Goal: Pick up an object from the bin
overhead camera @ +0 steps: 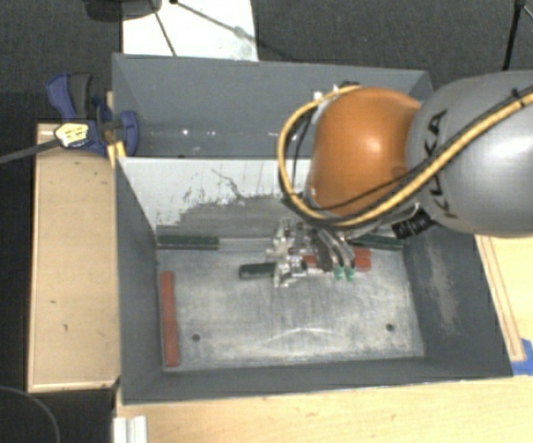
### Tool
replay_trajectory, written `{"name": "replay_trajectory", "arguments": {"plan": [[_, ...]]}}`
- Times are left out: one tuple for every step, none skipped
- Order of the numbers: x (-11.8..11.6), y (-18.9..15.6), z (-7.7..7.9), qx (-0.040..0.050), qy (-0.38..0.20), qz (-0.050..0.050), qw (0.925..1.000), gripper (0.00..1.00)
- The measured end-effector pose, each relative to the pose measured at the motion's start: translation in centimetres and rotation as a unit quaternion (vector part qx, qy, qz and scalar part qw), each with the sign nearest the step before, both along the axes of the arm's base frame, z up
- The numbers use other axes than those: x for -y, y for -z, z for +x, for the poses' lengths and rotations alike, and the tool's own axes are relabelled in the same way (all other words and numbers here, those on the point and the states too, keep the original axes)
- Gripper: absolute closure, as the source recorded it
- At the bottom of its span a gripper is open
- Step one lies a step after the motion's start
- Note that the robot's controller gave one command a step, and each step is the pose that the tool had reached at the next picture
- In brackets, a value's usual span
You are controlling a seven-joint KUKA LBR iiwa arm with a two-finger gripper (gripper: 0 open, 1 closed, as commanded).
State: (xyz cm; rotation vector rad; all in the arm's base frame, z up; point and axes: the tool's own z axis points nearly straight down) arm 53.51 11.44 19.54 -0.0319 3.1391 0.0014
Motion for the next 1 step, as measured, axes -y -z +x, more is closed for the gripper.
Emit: {"name": "replay_trajectory", "arguments": {"plan": [[0.0,0.0,0.0,-0.0001,0.001,0.0,1.0,1.0]]}}
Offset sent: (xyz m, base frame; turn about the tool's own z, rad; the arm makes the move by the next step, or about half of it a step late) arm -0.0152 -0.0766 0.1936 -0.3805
